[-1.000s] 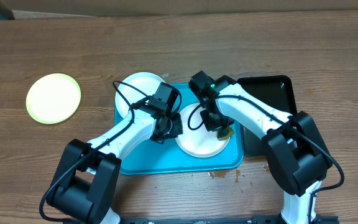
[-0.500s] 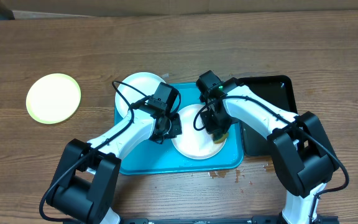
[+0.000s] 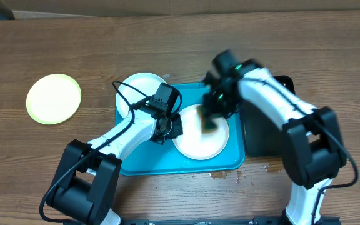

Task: Clean dirty plates on tray and stack at the side
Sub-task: 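Return the sponge to the black tray and release it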

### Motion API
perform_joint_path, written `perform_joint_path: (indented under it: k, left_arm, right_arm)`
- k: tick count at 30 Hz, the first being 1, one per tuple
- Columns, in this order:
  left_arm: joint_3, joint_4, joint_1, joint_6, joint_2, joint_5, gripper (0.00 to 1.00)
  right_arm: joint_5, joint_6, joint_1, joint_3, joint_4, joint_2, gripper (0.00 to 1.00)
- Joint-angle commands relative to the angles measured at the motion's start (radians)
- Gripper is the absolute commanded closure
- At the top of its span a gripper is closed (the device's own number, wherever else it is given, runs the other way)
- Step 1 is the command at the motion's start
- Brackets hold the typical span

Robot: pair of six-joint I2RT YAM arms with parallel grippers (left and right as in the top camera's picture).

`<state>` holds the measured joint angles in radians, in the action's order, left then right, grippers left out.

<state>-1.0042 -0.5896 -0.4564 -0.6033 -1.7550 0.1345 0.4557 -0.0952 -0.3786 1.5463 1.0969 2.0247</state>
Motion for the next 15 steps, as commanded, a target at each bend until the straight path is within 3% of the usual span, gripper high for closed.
perform_joint_path:
  k: [1,8,15]
  left_arm:
    - [0.004,0.003,-0.002,0.006,-0.008,0.012,0.86]
    - [0.004,0.003,-0.002,0.006,-0.008,0.012,0.85]
    - [0.004,0.007,-0.002,0.006,-0.008,0.002,0.82]
  right_arm:
    - [0.025,0.063,0.101,0.096,0.098,-0.037,0.96]
    - [-0.222,0.066,0.279,0.107,0.238,-0.084,0.96]
    - [-0.389,0.066,0.388,0.035,0.222,-0.084,0.96]
